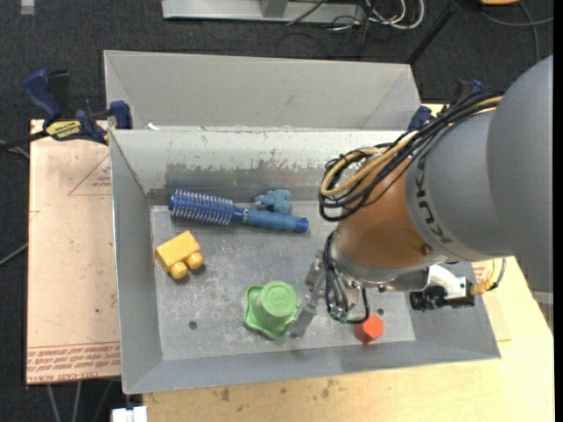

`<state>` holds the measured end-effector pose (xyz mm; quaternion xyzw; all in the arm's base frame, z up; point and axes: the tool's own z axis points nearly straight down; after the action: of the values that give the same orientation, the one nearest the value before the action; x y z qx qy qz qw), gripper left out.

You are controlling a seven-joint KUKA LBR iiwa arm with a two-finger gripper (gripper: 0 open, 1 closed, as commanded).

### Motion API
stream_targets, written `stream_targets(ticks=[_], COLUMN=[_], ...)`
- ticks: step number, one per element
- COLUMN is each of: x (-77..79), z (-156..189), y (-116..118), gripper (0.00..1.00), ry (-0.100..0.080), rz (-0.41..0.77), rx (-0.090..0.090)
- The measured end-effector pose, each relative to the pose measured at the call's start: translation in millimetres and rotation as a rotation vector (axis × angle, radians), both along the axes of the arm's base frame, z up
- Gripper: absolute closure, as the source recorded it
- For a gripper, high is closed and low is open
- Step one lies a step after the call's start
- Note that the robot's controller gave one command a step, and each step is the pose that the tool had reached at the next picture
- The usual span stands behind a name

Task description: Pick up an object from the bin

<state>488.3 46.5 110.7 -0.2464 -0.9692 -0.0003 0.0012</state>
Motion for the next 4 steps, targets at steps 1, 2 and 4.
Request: stream_targets(ticks=[1, 2, 4], x=[-2.4, 22.2, 112.2], z=[-43, -41, -40], y=[-74, -111, -196], gripper=[0.0, 0.0, 0.0], ry=[0.002, -0.006, -0.012], rz=[0.07, 0.124, 0.237], rx=[-0.003, -0.003, -0.003])
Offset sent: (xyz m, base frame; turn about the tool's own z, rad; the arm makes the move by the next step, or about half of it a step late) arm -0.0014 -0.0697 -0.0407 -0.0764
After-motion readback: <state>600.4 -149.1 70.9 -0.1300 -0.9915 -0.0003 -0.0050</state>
